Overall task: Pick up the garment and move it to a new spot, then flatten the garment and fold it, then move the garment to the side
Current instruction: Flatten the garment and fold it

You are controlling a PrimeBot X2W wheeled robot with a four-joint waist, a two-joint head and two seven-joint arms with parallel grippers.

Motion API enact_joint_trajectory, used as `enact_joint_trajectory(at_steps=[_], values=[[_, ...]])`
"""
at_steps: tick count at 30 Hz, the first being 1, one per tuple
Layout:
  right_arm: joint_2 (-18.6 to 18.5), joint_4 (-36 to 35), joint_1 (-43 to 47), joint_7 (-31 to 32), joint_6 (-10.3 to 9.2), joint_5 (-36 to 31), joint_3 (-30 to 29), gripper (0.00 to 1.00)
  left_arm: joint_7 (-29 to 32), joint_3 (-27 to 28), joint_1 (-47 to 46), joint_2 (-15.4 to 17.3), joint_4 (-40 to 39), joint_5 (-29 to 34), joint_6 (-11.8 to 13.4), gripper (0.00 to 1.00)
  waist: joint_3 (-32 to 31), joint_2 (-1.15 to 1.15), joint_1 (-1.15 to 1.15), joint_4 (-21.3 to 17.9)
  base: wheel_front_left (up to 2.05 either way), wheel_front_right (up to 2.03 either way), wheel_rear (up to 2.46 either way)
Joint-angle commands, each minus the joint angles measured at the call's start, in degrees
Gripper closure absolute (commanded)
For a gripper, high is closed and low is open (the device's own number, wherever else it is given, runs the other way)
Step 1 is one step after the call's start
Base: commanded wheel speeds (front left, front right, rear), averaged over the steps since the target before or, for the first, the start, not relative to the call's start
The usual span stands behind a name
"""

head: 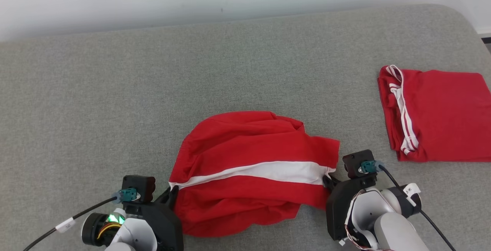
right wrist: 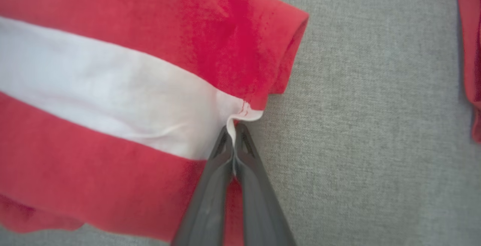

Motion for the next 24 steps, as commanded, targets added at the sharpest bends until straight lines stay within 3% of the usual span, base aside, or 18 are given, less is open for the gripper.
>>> enact_joint_trajectory(at_steps=[1, 9, 17, 24], values=[[-0.13, 0.88, 2.28, 1.00, 0.10, -0.87, -0.16, 1.00, -0.18, 0.09, 0.41, 0.41, 0.58, -0.41, 0.14, 1.00, -0.46, 0.00, 0.00, -0.21, 0.00, 0.00, 0.00], [-0.17, -2.10, 2.77, -1.38, 0.05, -1.63, -1.81, 1.00, -3.59, 0.03, -0.67, -0.01, -0.46, 0.09, 0.33, 1.00, -1.11, 0.00, 0.00, -0.98, 0.00, 0.00, 0.00], [-0.07, -7.28, -0.35, -12.62, 0.06, -2.16, -6.45, 1.00, -15.87, 2.30, -3.79, -1.83, -3.56, 0.10, -0.35, 1.00, -2.35, 0.00, 0.00, -0.84, 0.00, 0.00, 0.00], [-0.10, -10.72, -2.80, -21.60, 0.06, -0.45, -6.71, 1.00, -26.12, 4.43, -6.83, -3.26, -7.85, -0.19, -1.15, 1.00, -3.88, 0.00, 0.00, -0.60, 0.00, 0.00, 0.00]])
